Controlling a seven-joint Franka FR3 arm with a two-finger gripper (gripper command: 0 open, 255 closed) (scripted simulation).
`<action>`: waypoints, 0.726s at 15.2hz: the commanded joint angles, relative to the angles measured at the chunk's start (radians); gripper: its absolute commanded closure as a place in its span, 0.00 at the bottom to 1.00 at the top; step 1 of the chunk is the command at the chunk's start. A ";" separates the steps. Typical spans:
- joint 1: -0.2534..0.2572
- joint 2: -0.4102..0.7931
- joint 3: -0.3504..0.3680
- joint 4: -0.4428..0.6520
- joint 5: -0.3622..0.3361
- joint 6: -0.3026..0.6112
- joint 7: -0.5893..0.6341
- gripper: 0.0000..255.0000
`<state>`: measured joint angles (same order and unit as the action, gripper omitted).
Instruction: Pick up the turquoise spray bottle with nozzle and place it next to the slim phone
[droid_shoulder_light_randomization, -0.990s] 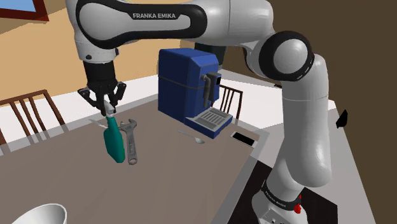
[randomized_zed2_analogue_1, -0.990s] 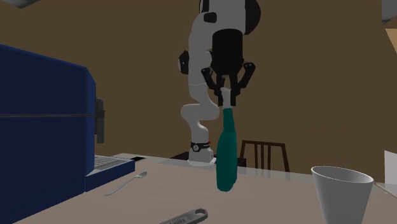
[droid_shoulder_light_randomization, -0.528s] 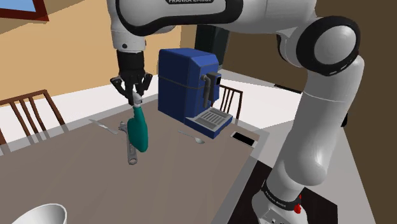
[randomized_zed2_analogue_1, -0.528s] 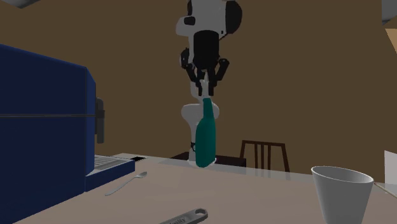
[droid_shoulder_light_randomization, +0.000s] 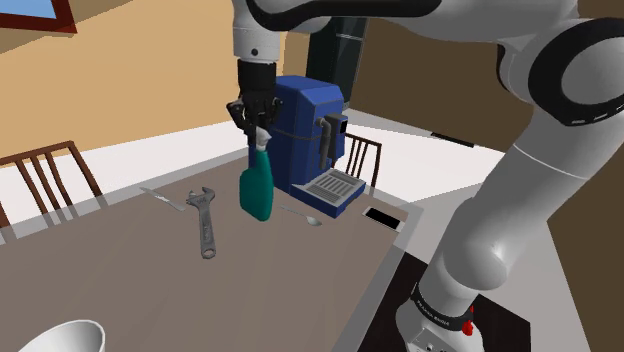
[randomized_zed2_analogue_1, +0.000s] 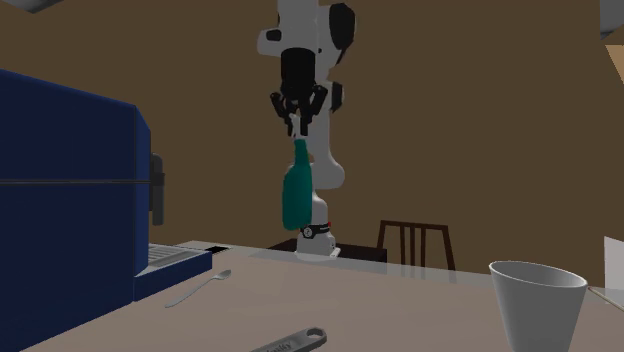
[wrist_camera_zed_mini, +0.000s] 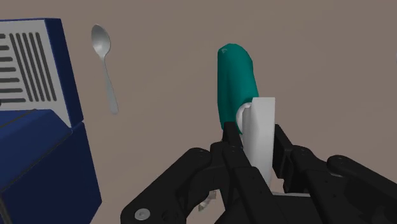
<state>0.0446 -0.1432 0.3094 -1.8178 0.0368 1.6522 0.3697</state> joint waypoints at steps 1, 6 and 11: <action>-0.015 -0.057 -0.026 -0.037 0.012 -0.019 -0.044 1.00; -0.044 -0.183 -0.096 -0.100 0.021 -0.082 -0.147 1.00; -0.072 -0.286 -0.172 -0.133 0.007 -0.154 -0.249 1.00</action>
<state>-0.0216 -0.3972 0.1548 -1.9260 0.0465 1.5061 0.1456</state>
